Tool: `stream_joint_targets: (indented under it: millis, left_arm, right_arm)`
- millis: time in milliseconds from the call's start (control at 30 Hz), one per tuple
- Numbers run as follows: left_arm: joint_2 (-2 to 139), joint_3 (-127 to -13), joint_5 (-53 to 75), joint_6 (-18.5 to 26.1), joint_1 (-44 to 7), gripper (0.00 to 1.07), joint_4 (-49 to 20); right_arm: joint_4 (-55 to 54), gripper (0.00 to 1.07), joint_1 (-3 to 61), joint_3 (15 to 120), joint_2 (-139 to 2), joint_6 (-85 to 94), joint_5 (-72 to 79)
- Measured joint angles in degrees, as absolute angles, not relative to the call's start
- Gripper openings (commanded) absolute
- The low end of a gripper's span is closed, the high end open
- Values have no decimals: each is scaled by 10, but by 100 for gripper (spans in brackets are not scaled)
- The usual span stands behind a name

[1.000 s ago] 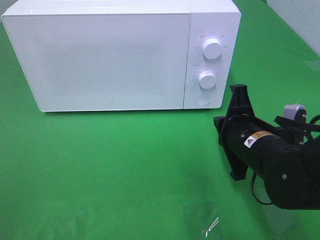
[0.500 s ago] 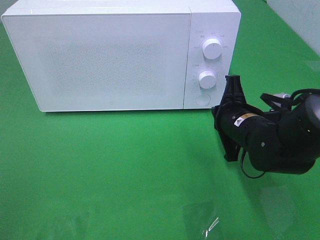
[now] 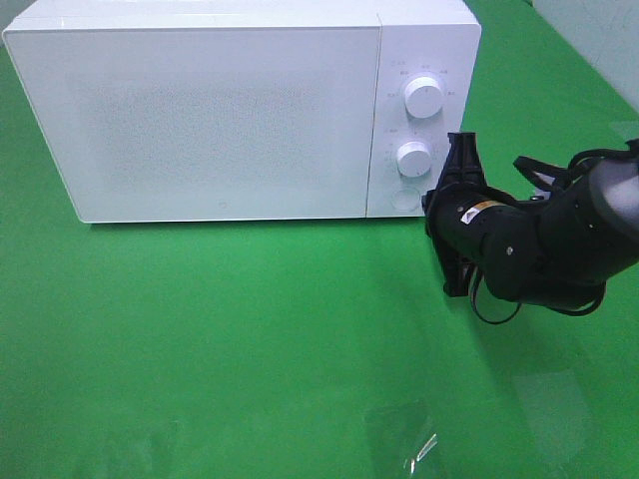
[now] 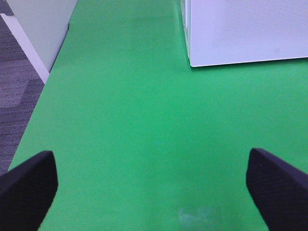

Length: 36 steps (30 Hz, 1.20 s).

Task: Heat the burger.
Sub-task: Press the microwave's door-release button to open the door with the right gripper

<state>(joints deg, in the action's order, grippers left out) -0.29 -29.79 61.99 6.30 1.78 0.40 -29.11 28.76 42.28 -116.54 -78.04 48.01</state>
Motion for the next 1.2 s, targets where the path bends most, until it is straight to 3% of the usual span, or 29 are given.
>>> stream_joint_targets:
  millis: [500,1200]
  left_arm:
    - [-3,-298,620,63,18,100,4]
    - [-3,-298,620,63,18,100,4]
  right_arm:
    - [-296,0,288,483,-1219,-782,473]
    - [-297,0,295,491,-1230,-815,513]
